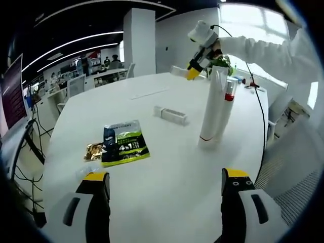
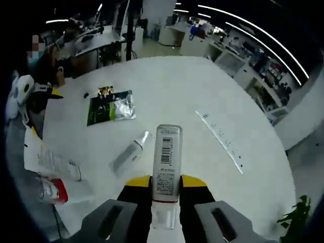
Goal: Arrange the skincare products in the storage area until every visible bottle or jar stands upright without overlapping.
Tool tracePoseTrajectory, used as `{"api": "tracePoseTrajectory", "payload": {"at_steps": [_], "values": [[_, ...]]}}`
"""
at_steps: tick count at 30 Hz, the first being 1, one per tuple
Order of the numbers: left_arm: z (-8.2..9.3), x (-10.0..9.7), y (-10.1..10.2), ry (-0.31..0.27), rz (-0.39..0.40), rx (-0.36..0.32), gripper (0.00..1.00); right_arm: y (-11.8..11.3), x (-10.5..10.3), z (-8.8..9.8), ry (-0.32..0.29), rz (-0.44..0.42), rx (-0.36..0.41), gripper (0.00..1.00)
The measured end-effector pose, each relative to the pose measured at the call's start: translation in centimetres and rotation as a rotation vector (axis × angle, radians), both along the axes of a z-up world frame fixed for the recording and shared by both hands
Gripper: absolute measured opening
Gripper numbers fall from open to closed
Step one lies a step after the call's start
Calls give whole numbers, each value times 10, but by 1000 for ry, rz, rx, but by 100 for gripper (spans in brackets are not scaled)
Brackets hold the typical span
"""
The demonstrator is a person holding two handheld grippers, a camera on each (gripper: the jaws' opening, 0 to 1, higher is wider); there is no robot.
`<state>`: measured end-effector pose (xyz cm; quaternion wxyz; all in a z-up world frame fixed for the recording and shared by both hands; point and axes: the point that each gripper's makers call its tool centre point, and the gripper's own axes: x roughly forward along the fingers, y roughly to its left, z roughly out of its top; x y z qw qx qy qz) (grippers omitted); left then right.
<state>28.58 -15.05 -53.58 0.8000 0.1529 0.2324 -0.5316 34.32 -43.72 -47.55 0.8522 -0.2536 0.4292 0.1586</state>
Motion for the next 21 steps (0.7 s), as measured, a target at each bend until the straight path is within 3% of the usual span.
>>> {"api": "tracePoseTrajectory", "payload": {"at_steps": [6,12,15,16,21], "values": [[5,-4,-3,-10,-21,-16,86,29,-12,35,-90,91,-49,12],[11,-6,-5,-20,-33,-34,87,65,-22,69,-219,189,-118,12],[11,-9,-7,-23,-47,-40,87,86,-29,86,-281,218,-107,12],[12,-9,-7,-23,-48,-43,87,92,-30,94,-327,236,-131,12],[20,-13,-9,-11,-49,-84,86,122,-45,116,-446,328,-230,12]]}}
